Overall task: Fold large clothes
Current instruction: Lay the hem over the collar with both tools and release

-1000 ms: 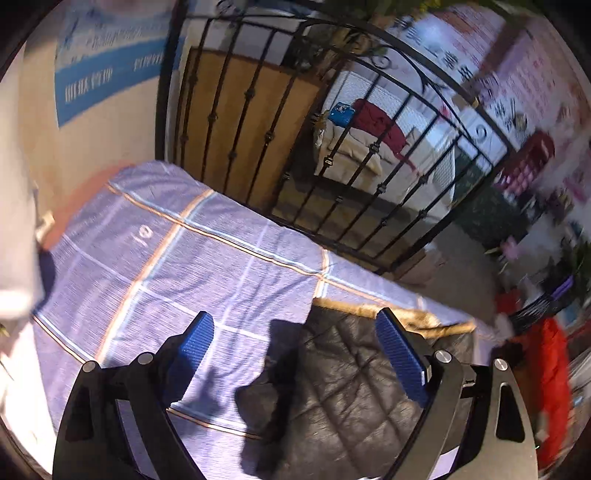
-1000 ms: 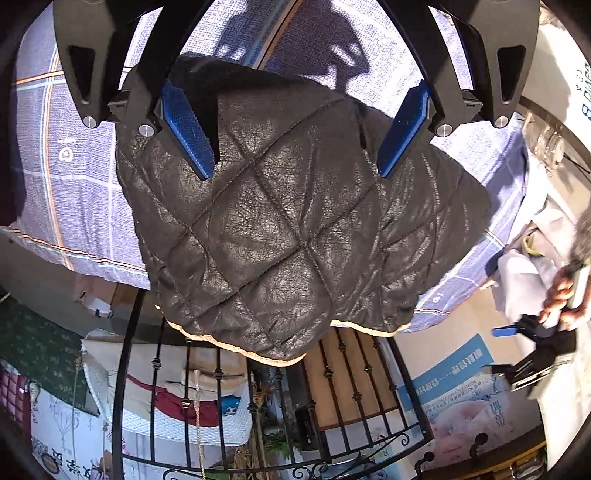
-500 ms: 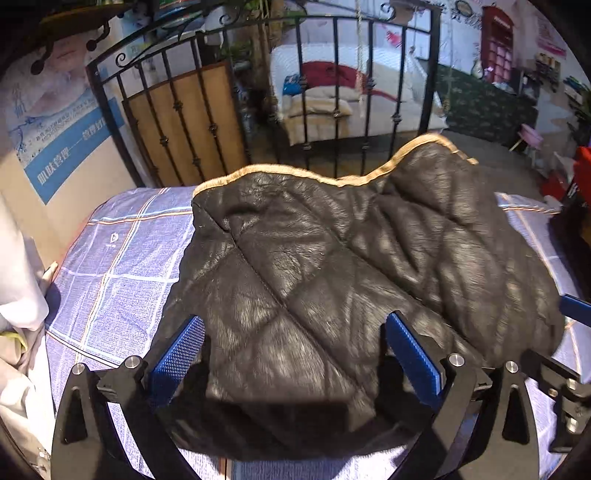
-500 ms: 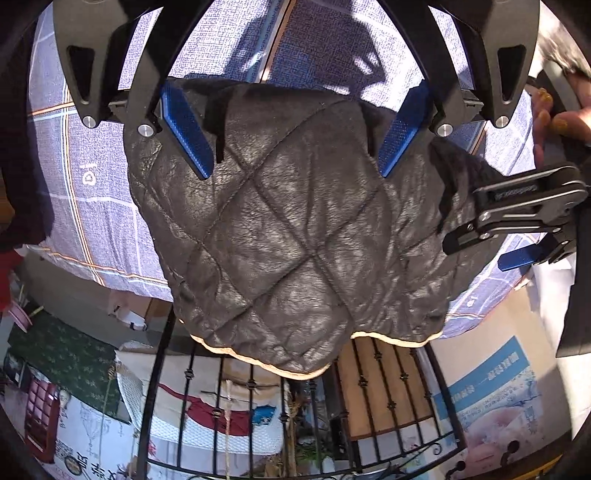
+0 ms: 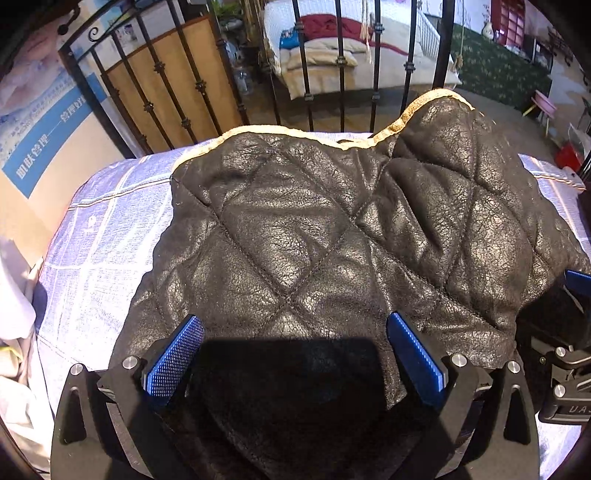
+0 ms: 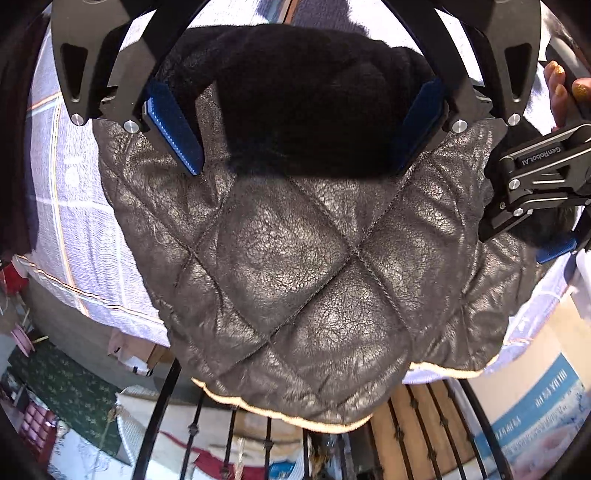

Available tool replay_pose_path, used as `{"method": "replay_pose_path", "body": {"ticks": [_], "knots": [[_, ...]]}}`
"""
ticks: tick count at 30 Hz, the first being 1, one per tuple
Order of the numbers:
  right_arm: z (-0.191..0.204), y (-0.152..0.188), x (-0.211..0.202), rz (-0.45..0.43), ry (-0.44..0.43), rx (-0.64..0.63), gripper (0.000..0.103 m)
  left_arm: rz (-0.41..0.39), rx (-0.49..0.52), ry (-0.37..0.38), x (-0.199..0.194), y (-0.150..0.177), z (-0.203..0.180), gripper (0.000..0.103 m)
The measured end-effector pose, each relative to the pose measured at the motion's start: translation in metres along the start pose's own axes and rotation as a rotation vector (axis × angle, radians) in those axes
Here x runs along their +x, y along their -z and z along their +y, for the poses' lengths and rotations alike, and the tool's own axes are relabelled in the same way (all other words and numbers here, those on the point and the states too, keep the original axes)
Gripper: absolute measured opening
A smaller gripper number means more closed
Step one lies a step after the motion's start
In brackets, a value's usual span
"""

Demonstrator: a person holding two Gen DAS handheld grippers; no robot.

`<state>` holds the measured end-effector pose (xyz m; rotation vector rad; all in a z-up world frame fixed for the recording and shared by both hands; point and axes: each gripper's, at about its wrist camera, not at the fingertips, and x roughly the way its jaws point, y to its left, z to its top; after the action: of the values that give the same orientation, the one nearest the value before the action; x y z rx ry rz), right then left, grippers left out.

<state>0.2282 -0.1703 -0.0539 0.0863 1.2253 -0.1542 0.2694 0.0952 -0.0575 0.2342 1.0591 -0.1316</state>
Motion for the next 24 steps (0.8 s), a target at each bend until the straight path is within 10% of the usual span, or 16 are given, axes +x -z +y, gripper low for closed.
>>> {"method": "replay_pose_path", "body": {"ticks": [10, 24], "knots": [[-0.004, -0.021, 0.029, 0.104, -0.024, -0.019, 0.099, 0.063, -0.061, 0.065, 0.028, -0.010, 0.013, 0.099], [0.013, 0.003, 0.031, 0.008, 0.056, -0.019, 0.099, 0.006, -0.040, 0.008, 0.042, -0.006, 0.002, 0.099]]}}
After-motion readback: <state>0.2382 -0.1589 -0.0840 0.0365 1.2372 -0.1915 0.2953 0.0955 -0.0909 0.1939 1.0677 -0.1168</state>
